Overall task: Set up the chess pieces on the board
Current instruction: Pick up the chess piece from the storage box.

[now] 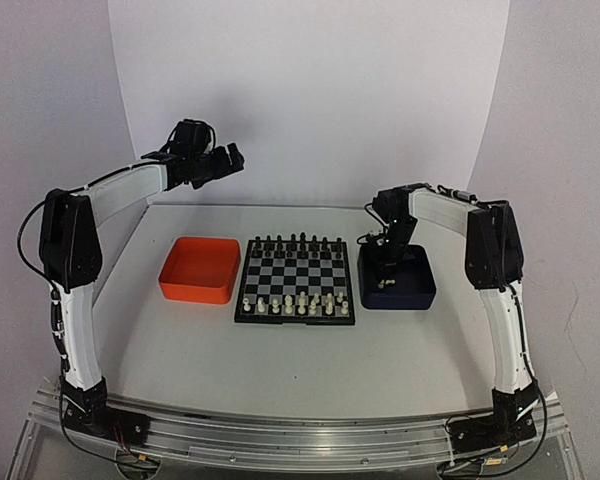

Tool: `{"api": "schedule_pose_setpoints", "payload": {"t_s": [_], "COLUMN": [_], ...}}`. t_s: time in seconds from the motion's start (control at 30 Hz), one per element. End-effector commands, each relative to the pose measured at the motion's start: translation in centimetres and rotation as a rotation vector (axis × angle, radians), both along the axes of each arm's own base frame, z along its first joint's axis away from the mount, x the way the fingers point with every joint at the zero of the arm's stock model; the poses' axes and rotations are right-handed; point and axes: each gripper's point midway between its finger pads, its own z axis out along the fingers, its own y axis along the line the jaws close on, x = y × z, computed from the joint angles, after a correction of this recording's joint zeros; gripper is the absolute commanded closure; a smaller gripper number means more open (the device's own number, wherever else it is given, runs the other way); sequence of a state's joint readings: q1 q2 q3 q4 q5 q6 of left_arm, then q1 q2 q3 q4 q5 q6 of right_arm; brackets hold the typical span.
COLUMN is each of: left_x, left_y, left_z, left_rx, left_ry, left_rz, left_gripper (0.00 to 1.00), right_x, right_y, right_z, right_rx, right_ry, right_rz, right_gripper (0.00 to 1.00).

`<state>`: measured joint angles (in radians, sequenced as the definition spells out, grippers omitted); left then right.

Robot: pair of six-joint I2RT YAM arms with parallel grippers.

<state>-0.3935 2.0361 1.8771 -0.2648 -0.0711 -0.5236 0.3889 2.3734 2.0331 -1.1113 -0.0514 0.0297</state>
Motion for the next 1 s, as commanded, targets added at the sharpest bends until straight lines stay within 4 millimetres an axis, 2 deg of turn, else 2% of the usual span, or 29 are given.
{"api": "schedule_pose_setpoints", "payload": {"t_s": [0.0,0.2,0.4,0.7,0.97], "left_x": [-0.2,-0.3,-0.2,-0.3,-0.4], "left_y": [0.3,0.3,0.2,-0.1,-0.4], "left_z": [1.6,1.5,1.8,1.5,1.5], "left_rx": [-0.016,-0.018,-0.023,-0.025,-0.033], "left_ry": [-0.032,-0.033,-0.041,-0.038,-0.039], "left_rz": [-0.002,-0.002,-0.01,-0.024,-0.043], "left_gripper": [0.0,0.0,0.0,0.0,0.0], "right_x": [-0.1,0.1,0.7,1.4,1.4], "right_y": [0.3,0.6,1.3,0.7,0.9], "right_z": [-0.1,0.4,2.0,4.2,6.6], "right_rx": [-0.013,0.002,0.043,0.075,0.149], "right_ry": [0.006,-0.003,-0.03,-0.061,-0.07], "right_rz": [0.022,0.014,-0.019,-0.098,-0.142], "right_gripper": [0.88,1.0,1.0,1.0,1.0]}}
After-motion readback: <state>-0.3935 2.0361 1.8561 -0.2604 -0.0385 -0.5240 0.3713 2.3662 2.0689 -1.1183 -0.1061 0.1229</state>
